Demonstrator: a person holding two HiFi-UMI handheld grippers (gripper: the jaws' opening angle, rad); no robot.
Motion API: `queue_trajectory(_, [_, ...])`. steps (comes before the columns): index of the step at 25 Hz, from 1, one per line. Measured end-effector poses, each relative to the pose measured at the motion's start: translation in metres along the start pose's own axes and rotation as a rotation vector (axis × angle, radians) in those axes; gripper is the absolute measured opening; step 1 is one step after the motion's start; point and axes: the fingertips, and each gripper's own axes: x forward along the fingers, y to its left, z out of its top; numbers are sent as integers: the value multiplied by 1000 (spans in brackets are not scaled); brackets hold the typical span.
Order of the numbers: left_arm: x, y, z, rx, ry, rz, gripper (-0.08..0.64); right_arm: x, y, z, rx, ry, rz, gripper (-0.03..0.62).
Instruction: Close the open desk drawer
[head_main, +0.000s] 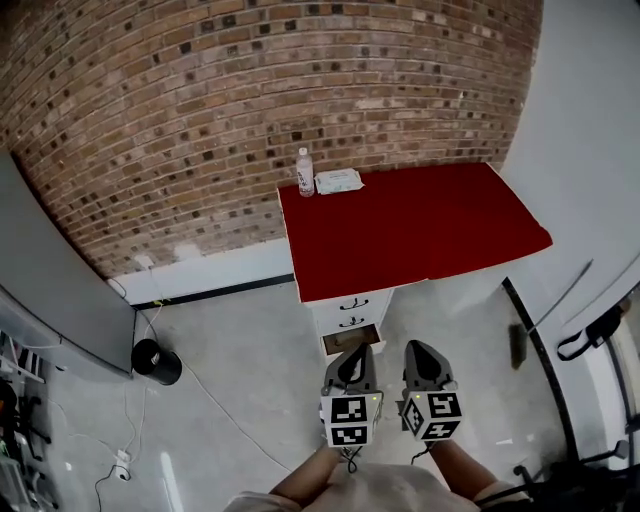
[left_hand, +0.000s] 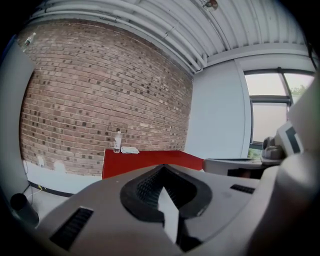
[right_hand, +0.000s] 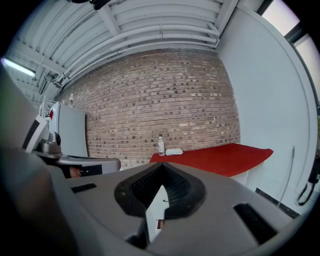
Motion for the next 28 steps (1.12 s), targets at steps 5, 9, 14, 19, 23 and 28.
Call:
queue_trajectory(5, [22,17,0,-14,15,16,-2,29,-2,6,-10,9,18,-2])
queue_trajectory(9, [31,30,-11,-60,48,31,0,44,-2,-1,-17,33,30,-2])
queue_trajectory(14, [42,37,-18,-67,72,58,-2,60,-10,-7,-7,57,46,-2])
queue_trajectory(19, [61,45,-16,-62,75,123,0,85,-19,-2,-7,56,109,-2])
queue_trajectory(23, [70,41,-11,-63,69,159,0,98,-23,3,-14,61,160,-2])
queue_trajectory(28, [85,41,-4,-55,56,202,0,114,-33,7,3,63,200,-2])
